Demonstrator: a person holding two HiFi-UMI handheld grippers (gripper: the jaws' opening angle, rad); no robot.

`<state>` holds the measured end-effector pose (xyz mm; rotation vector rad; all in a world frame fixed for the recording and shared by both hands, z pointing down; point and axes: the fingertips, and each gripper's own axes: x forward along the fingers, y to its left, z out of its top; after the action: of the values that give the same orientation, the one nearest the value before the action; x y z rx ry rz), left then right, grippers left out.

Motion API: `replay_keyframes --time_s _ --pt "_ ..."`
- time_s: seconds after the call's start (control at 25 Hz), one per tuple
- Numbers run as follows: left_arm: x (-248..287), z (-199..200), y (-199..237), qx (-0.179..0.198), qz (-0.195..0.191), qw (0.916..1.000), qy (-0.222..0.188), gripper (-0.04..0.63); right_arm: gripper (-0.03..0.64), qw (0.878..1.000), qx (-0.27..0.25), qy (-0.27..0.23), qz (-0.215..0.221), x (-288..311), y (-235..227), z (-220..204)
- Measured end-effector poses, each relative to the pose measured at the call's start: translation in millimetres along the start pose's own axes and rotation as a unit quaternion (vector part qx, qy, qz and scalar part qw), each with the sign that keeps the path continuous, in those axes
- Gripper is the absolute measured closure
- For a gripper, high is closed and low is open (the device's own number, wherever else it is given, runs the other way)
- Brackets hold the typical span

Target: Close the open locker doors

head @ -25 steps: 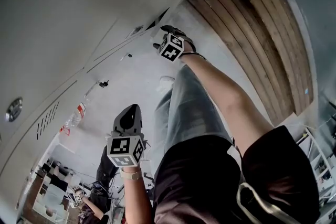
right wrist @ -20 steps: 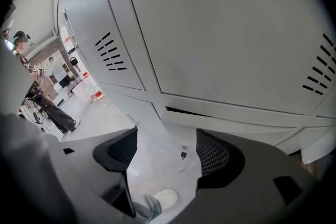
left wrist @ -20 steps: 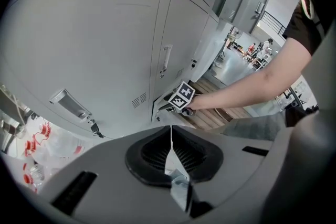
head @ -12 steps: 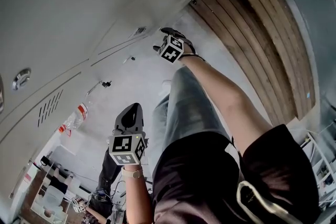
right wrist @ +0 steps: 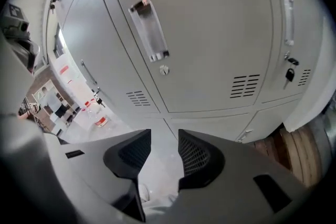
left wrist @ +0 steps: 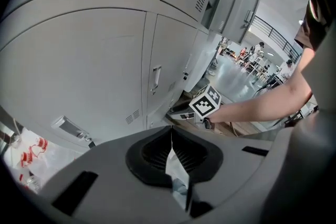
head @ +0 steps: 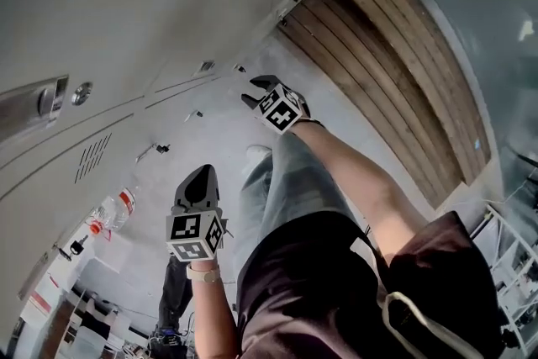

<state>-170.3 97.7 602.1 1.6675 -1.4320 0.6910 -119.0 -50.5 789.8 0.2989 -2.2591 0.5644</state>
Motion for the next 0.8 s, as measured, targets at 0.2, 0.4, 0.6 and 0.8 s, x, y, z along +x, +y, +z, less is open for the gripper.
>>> replay_keyframes --time_s 0.2,0.4,0.6,0.8 --pt "0 27 -7 0.009 -0.009 0.9998 -0.018 0.577 0.567 0.999 0.037 -0.036 -0.017 -63 3 25" --pt "-3 67 -24 0.036 -0.036 0.9974 -0.051 0.577 0.586 0.997 0.049 -0.062 -0.016 -121 11 56" --pt "-17 120 -43 0.074 -0.068 0.989 -0.108 0.577 0.589 0.995 0.014 -0.093 -0.024 -181 16 92" --pt "-40 161 -64 0.099 -0.109 0.9782 -0.147 0.577 0.589 0.988 0.042 -0.144 -0.039 -246 25 134"
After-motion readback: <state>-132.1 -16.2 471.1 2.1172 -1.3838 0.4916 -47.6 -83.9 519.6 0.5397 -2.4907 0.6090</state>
